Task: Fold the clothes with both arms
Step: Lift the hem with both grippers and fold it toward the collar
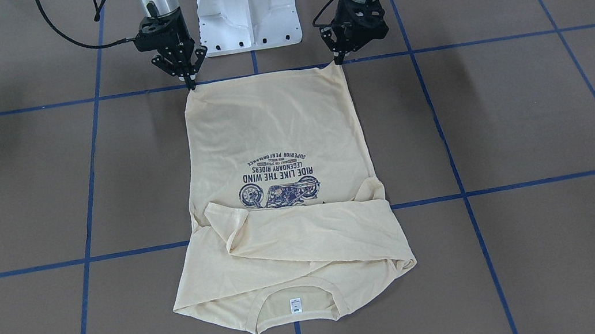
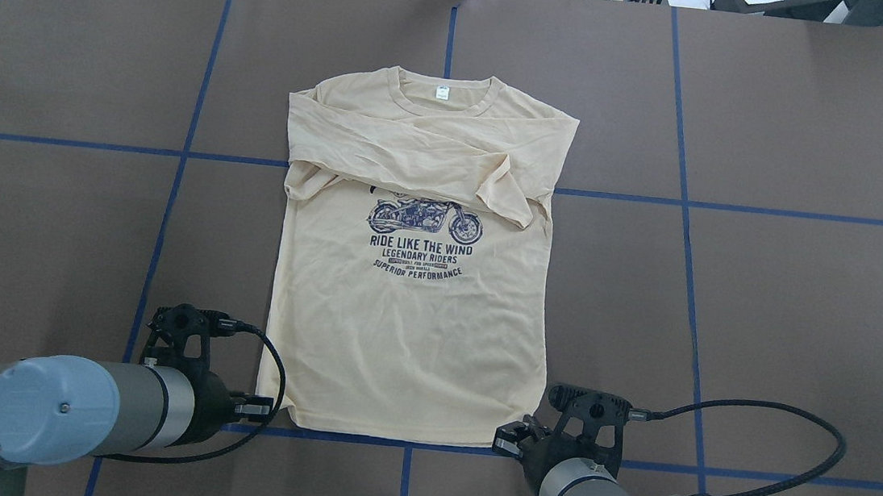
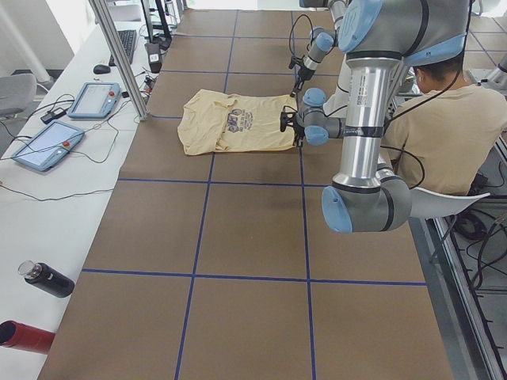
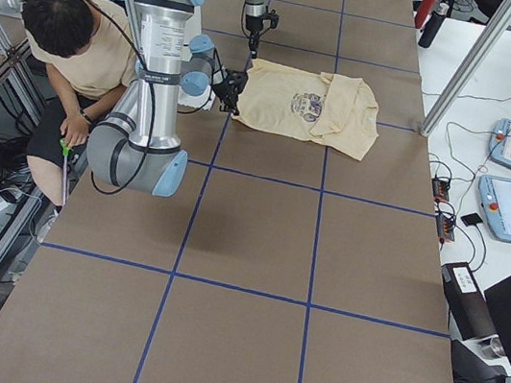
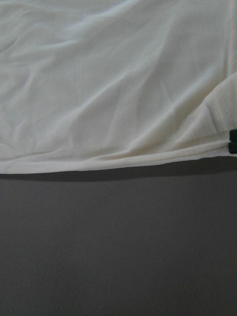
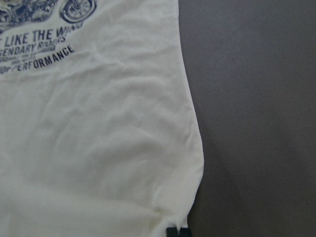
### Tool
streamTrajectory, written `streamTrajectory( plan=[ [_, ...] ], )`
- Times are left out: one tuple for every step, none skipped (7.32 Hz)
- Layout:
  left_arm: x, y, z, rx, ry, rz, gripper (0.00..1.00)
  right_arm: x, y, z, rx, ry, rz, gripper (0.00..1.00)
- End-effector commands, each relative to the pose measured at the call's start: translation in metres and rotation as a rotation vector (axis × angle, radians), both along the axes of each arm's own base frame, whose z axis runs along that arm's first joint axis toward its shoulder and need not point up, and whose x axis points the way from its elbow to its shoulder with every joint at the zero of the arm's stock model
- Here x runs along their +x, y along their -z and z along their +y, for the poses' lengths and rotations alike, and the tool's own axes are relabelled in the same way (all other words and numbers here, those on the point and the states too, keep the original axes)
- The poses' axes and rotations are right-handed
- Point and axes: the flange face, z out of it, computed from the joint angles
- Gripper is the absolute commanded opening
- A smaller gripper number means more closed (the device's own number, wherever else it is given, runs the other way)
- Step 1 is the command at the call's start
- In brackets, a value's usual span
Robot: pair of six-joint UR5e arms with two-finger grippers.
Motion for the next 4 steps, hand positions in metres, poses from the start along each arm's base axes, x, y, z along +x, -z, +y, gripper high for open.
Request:
streamTrajectory(
  plan=[
    [-0.057, 0.065, 0.015, -0.003, -0.068, 0.044, 0.0, 0.066, 0.056, -0.004, -0.019, 0.014, -0.067, 0.0],
    [-0.098, 0.1, 0.027, -0.013, -0.098, 0.073, 0.0, 0.109, 0.087, 0.005, -0.066, 0.077, -0.083, 0.0],
    [-0.138, 0.127, 0.044, -0.031, -0.147, 0.082, 0.0, 0.144, 0.107, 0.018, -0.088, 0.127, -0.089, 0.0],
    [-0.145, 0.135, 0.047, -0.036, -0.157, 0.078, 0.0, 0.155, 0.113, 0.019, -0.087, 0.133, -0.087, 0.0]
  ],
)
